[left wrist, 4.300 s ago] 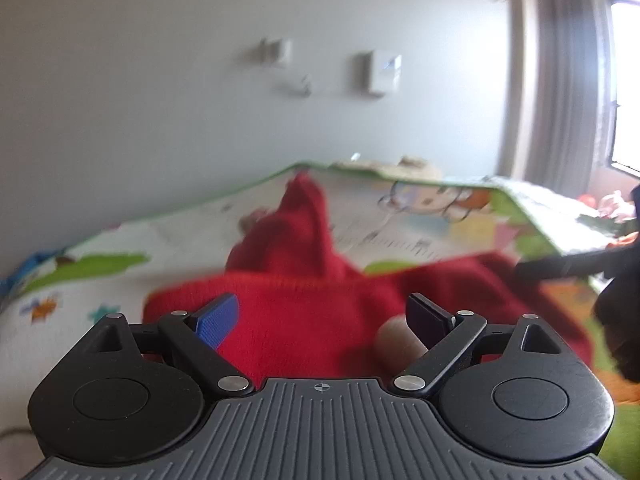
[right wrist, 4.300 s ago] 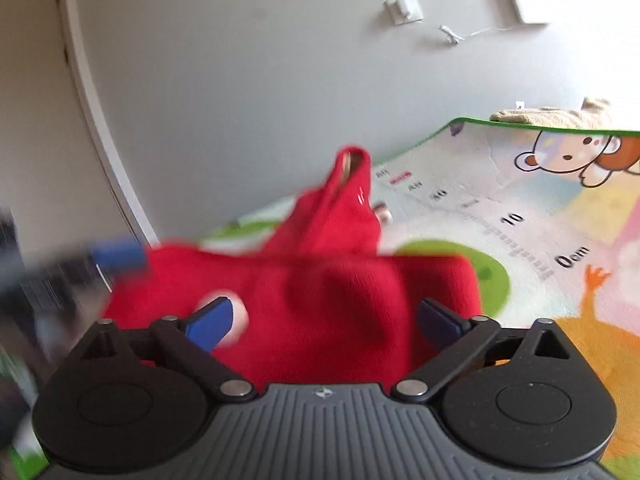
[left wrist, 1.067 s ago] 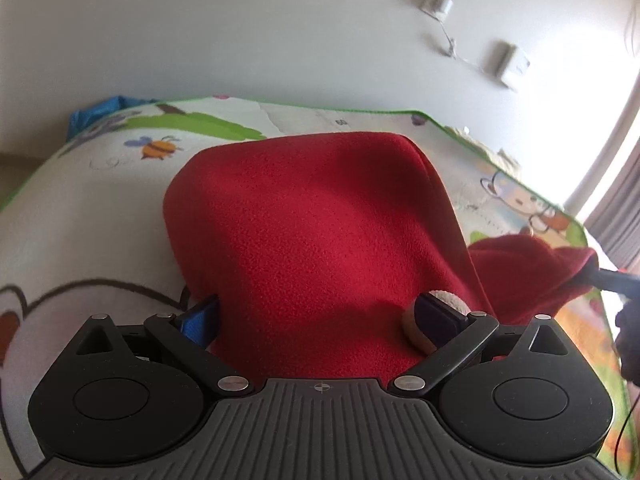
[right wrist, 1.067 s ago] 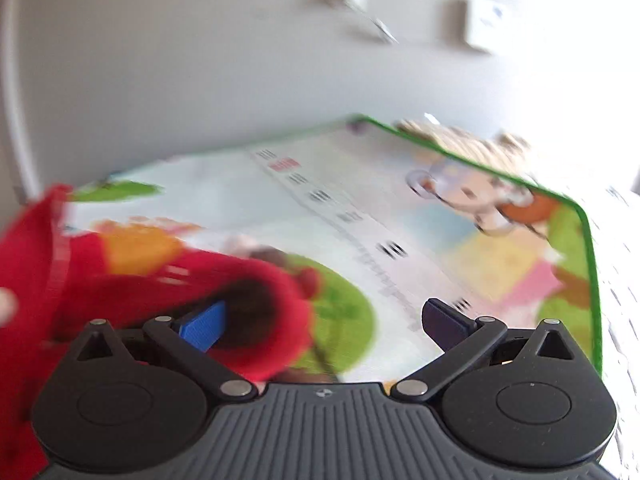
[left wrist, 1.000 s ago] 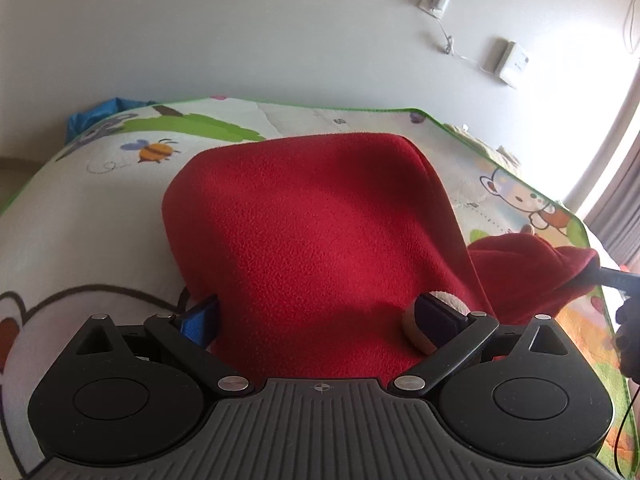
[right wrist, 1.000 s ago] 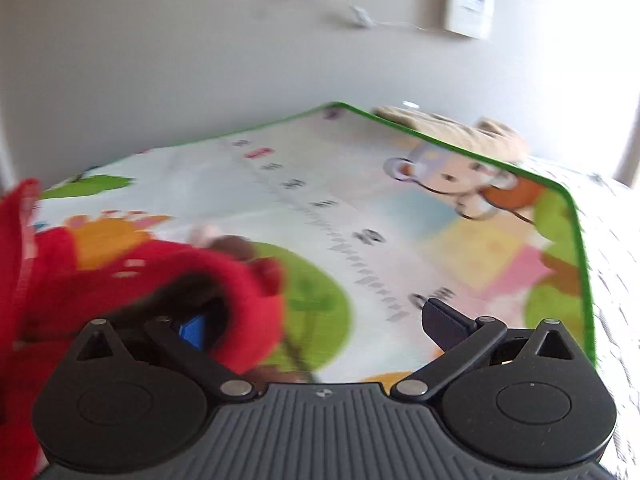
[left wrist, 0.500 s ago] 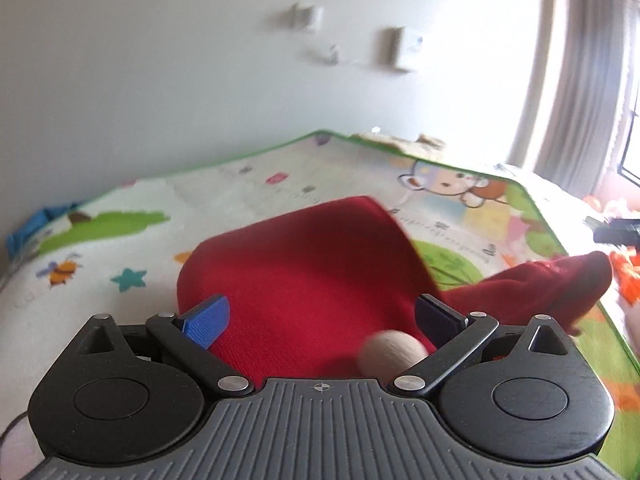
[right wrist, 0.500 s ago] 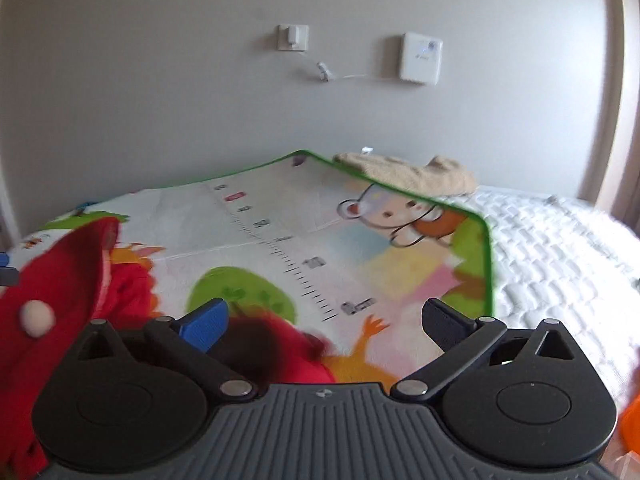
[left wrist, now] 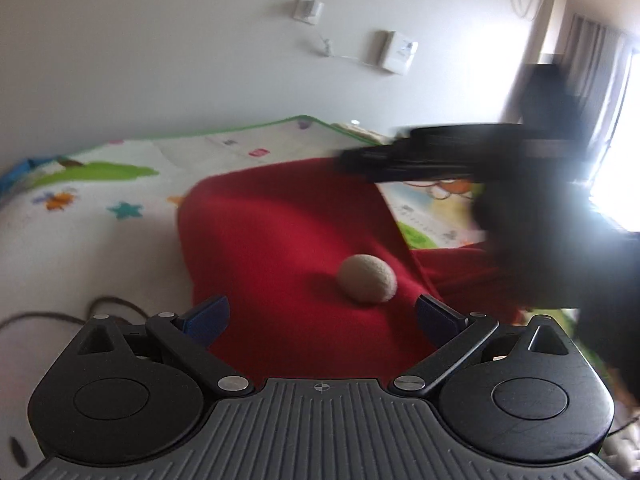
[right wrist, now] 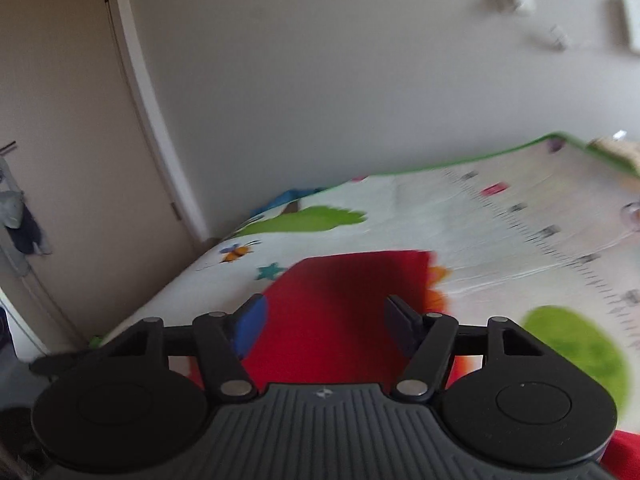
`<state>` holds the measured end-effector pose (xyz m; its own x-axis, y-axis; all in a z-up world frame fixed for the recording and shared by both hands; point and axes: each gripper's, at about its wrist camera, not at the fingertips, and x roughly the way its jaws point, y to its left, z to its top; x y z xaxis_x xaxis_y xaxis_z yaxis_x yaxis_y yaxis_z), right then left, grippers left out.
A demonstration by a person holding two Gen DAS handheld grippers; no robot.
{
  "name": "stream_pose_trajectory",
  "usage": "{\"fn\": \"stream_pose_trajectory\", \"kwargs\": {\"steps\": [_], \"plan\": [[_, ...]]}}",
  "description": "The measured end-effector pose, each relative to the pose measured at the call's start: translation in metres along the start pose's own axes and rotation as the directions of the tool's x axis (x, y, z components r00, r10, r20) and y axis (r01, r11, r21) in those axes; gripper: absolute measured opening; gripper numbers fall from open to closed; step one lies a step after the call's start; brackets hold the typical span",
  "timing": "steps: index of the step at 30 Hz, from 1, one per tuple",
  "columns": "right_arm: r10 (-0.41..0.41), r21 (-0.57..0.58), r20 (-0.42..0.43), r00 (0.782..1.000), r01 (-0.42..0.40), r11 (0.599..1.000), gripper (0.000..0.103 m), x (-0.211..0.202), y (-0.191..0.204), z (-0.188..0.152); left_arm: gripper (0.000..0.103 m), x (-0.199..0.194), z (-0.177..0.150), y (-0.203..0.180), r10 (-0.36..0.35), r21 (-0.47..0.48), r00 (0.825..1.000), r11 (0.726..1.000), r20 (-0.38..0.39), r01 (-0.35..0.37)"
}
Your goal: Fold clothes
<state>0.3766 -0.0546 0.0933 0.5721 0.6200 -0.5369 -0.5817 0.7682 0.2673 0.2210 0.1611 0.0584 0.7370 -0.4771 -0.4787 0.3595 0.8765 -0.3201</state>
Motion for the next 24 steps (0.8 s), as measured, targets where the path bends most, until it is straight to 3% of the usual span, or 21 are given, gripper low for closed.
{"fn": "stream_pose_trajectory", "kwargs": {"steps": [3, 5, 8, 12, 15, 18, 24], "plan": [[-0.049, 0.06, -0.048, 0.998, 0.052, 0.997, 0.069, 0.053, -0.021, 0.005, 0.101, 0.003, -0.004, 0.002, -0.057, -0.007, 0.998, 0.998, -0.019, 0.057], [-0.095, 0.164, -0.109, 0.99, 0.112, 0.98, 0.068, 0.082, -0.052, -0.001, 0.101, 0.005, -0.009, 0.001, -0.071, 0.0, 0.997, 0.997, -0.034, 0.071], [-0.011, 0.295, -0.067, 0.998, 0.031, 0.955, 0.069, 0.087, -0.085, -0.017, 0.101, 0.01, -0.019, 0.0, -0.083, 0.017, 0.995, 0.996, -0.059, 0.084], [0.001, 0.293, -0.06, 0.998, 0.017, 0.956, 0.069, 0.077, -0.088, -0.022, 0.101, 0.019, -0.028, -0.001, -0.052, 0.04, 0.994, 0.998, -0.096, 0.056], [-0.039, 0.258, -0.042, 0.998, 0.048, 0.965, 0.073, 0.047, -0.078, -0.017, 0.101, 0.009, -0.028, -0.008, -0.02, 0.076, 0.997, 0.997, -0.076, 0.026], [-0.031, 0.208, 0.004, 1.0, 0.03, 0.978, 0.081, -0.002, -0.072, -0.025, 0.101, -0.009, -0.029, -0.019, -0.018, 0.099, 0.999, 0.995, -0.047, 0.022], [-0.011, 0.098, 0.017, 1.0, 0.009, 0.995, 0.089, -0.091, -0.046, -0.088, 0.101, -0.015, -0.048, -0.049, -0.048, 0.099, 0.995, 0.994, -0.089, 0.057]]}}
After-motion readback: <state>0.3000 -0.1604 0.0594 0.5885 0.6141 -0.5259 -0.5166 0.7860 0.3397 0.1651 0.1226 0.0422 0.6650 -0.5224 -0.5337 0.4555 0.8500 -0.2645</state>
